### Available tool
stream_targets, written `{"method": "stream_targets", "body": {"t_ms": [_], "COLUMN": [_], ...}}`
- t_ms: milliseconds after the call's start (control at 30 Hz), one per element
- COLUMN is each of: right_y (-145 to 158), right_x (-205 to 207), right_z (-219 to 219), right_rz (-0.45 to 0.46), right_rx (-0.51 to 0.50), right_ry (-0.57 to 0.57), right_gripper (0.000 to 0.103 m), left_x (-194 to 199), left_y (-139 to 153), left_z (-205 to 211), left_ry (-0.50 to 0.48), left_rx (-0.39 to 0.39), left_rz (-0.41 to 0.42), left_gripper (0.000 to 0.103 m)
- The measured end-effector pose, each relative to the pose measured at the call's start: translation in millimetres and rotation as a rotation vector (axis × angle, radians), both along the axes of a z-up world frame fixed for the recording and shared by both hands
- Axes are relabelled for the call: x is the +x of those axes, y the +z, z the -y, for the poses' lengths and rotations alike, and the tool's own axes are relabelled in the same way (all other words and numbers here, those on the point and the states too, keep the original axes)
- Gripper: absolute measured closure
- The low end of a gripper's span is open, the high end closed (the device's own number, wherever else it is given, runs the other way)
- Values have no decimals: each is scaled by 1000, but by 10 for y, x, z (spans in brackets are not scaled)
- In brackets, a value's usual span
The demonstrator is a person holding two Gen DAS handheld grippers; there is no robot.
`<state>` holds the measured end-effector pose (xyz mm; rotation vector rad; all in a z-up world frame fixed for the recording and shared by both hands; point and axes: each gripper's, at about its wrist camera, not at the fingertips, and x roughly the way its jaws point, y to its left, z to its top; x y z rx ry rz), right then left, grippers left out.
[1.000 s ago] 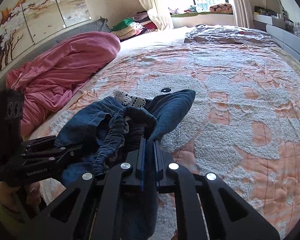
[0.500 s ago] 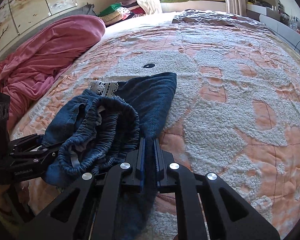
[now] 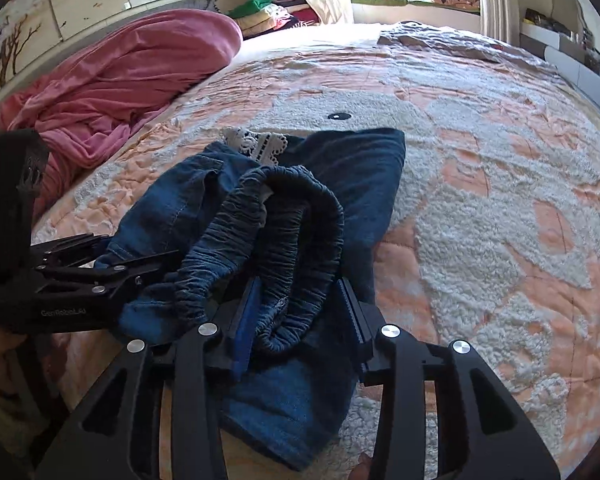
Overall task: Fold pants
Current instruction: 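Release the pants with the right gripper and pull both tools back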
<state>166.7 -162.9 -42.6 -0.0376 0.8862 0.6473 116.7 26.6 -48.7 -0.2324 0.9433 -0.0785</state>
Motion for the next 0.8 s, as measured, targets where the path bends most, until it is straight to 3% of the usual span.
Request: {"method": "stream_targets", "body": {"t_ms": [233, 533, 733, 800], "right_y": [-63, 68, 165, 207], "right_x": [17, -56, -119, -151], "right_z": [38, 116, 228, 257], "right_rz": [-32, 1, 16, 32], "right_rx": [28, 39, 51, 49], "right_ry": [-15, -27, -49, -60], "right_gripper": [65, 59, 48, 40], "left_x": [7, -29, -102, -133], "left_y": [-16, 135, 269, 326], "left_z": [-9, 20, 58, 76], "left_ry": [7, -2, -7, -10], "left_rx": [-7, 4, 13, 20], "left_rz": [-5, 15, 39, 49], "left_gripper": [30, 23, 18, 15]}}
